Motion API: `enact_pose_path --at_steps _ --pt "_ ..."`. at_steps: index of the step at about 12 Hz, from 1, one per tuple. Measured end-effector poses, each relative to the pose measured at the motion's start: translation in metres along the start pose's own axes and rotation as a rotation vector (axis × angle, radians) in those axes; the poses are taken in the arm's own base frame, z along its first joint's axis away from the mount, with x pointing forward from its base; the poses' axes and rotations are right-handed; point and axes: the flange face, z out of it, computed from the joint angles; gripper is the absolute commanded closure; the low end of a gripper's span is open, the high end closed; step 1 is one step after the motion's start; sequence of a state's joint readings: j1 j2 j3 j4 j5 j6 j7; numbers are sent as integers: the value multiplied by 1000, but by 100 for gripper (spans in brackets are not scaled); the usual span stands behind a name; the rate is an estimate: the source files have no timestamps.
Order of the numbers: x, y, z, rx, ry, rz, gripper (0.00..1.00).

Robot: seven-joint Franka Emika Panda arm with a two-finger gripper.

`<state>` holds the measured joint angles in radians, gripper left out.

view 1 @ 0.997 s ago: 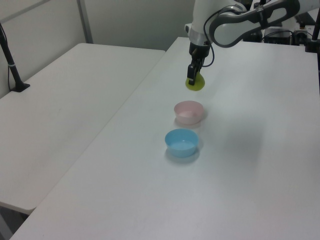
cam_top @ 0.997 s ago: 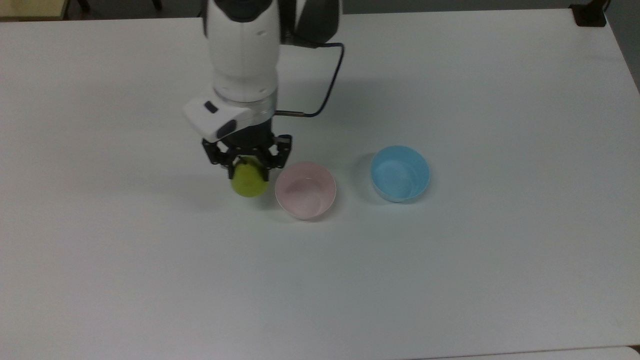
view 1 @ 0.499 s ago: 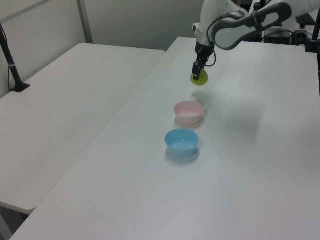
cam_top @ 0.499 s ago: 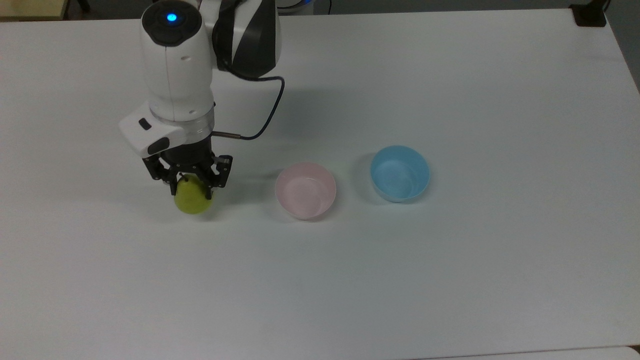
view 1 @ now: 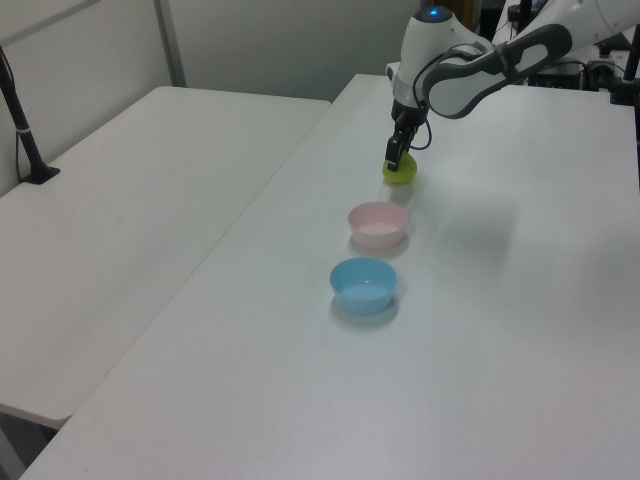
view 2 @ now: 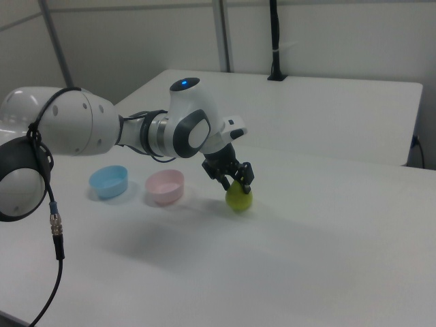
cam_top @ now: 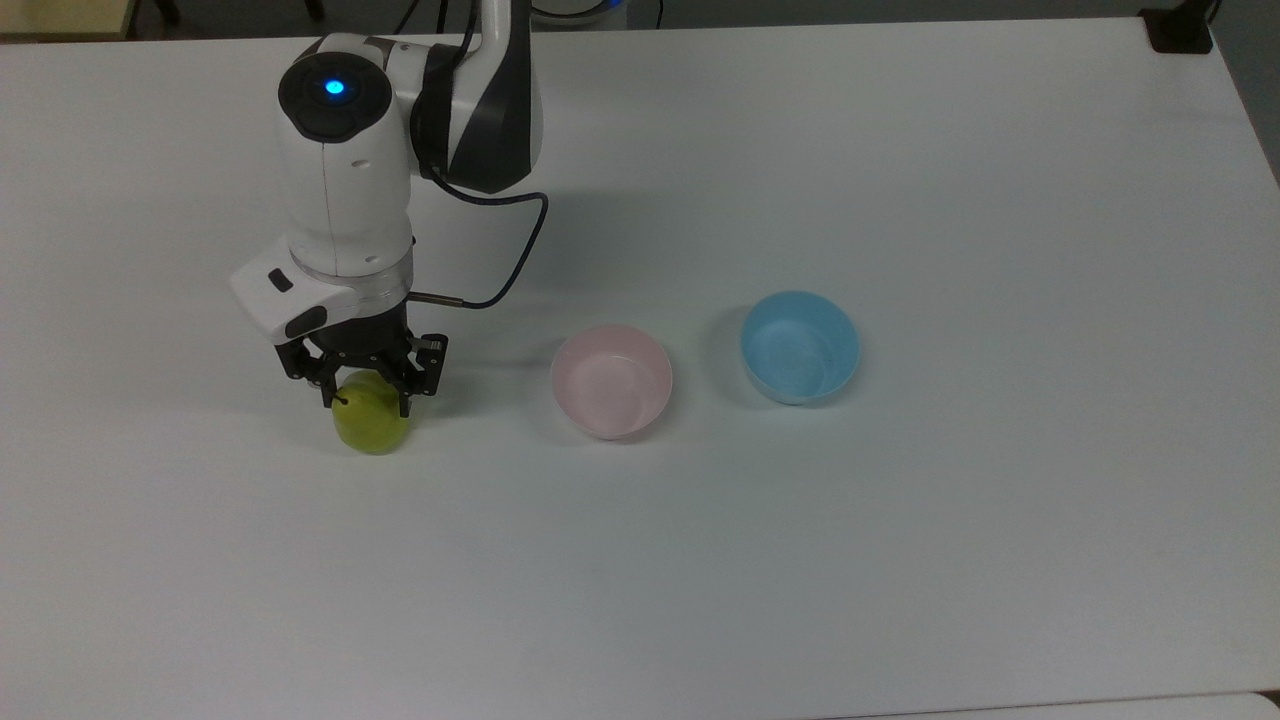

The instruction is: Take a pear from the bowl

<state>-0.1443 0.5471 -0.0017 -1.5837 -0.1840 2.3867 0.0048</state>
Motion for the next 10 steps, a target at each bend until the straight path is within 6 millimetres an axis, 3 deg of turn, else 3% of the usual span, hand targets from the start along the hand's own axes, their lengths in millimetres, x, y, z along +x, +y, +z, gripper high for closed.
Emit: enact_pose_path --at_steps 2,4,6,10 --pt "1 0 -3 -2 6 -1 0" --pt "6 2 -24 -5 31 0 0" --pt "5 -6 -62 -5 -4 -10 0" --pt "-13 -64 -165 -4 -110 -1 0"
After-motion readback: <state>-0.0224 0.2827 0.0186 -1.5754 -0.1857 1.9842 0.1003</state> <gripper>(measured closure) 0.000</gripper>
